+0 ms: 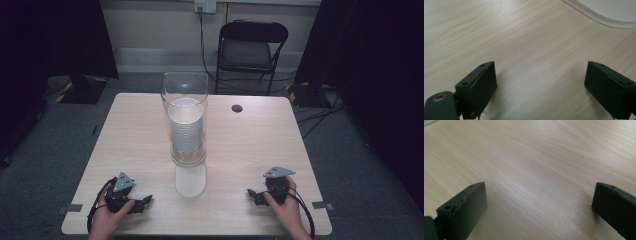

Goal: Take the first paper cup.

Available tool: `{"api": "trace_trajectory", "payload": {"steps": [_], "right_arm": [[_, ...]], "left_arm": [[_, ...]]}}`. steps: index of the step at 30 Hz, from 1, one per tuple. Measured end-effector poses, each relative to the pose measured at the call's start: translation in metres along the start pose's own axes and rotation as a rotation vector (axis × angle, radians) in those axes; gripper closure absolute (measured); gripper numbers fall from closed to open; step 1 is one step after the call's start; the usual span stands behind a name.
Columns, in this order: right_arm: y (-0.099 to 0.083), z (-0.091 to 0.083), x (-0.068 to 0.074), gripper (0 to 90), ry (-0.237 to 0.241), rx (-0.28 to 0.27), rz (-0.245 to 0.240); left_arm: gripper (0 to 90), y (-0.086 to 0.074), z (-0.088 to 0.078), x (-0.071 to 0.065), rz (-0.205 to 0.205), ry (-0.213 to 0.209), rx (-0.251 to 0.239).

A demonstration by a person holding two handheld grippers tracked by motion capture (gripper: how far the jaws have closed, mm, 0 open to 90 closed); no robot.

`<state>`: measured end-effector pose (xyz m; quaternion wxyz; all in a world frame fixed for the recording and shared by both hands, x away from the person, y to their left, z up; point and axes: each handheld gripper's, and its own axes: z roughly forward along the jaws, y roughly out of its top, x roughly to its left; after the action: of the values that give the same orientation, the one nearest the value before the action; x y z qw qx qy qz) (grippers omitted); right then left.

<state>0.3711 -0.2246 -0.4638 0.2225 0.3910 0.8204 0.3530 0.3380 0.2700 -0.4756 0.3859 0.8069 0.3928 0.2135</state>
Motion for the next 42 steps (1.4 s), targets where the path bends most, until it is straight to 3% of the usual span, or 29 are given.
{"api": "trace_trajectory", "payload": {"steps": [6,9,10,11,14,15,17,19,20,21,22,23,26,34,39,42], "right_arm": [[0.0,0.0,0.0,0.0,-0.001,0.0,0.001],[0.0,0.0,0.0,0.0,-0.002,0.0,0.003],[0.0,0.0,0.0,0.0,-0.002,0.0,0.003],[0.0,0.0,0.0,0.0,-0.003,0.0,0.002],[0.0,0.0,0.0,0.0,-0.006,0.001,0.004],[0.0,0.0,0.0,0.0,-0.006,0.001,0.004],[0.0,0.0,0.0,0.0,-0.006,0.001,0.004],[0.0,0.0,0.001,0.0,-0.006,0.001,0.005],[0.0,0.0,0.001,0.0,-0.006,0.001,0.005],[0.0,0.0,0.001,0.0,-0.006,0.001,0.004],[0.0,0.0,0.001,0.0,-0.006,0.001,0.004],[0.0,0.0,0.001,0.0,-0.006,0.001,0.006],[0.0,0.0,0.001,0.0,-0.006,0.001,0.005],[0.0,-0.001,0.001,0.0,-0.008,0.002,0.008],[0.0,0.0,0.001,0.0,-0.008,0.001,0.008],[0.0,-0.001,0.001,0.0,-0.008,0.002,0.009]], "left_arm": [[10.2,0.0,-0.001,-0.001,-0.005,0.008,0.002],[19.4,0.002,-0.004,-0.003,-0.05,-0.041,-0.036],[17.5,0.002,-0.004,-0.003,-0.05,-0.041,-0.036],[17.5,0.005,-0.005,-0.005,-0.065,-0.063,-0.06],[16.7,0.016,-0.009,-0.012,-0.054,-0.079,-0.12],[16.8,0.028,-0.01,-0.02,-0.058,-0.109,-0.165],[17.1,0.034,-0.009,-0.026,-0.037,-0.119,-0.175],[18.0,0.052,-0.005,-0.043,0.039,-0.142,-0.172],[18.0,0.052,-0.005,-0.043,0.039,-0.142,-0.172],[18.4,0.065,-0.002,-0.055,0.068,-0.148,-0.195],[18.6,0.065,-0.002,-0.055,0.068,-0.148,-0.195],[18.5,0.075,0.0,-0.064,0.094,-0.153,-0.23],[18.4,0.089,0.001,-0.071,0.124,-0.161,-0.27],[19.9,0.119,-0.007,-0.076,0.135,-0.183,-0.314],[23.5,0.131,-0.011,-0.076,0.132,-0.168,-0.34],[24.2,0.135,-0.01,-0.074,0.121,-0.161,-0.328]]}}
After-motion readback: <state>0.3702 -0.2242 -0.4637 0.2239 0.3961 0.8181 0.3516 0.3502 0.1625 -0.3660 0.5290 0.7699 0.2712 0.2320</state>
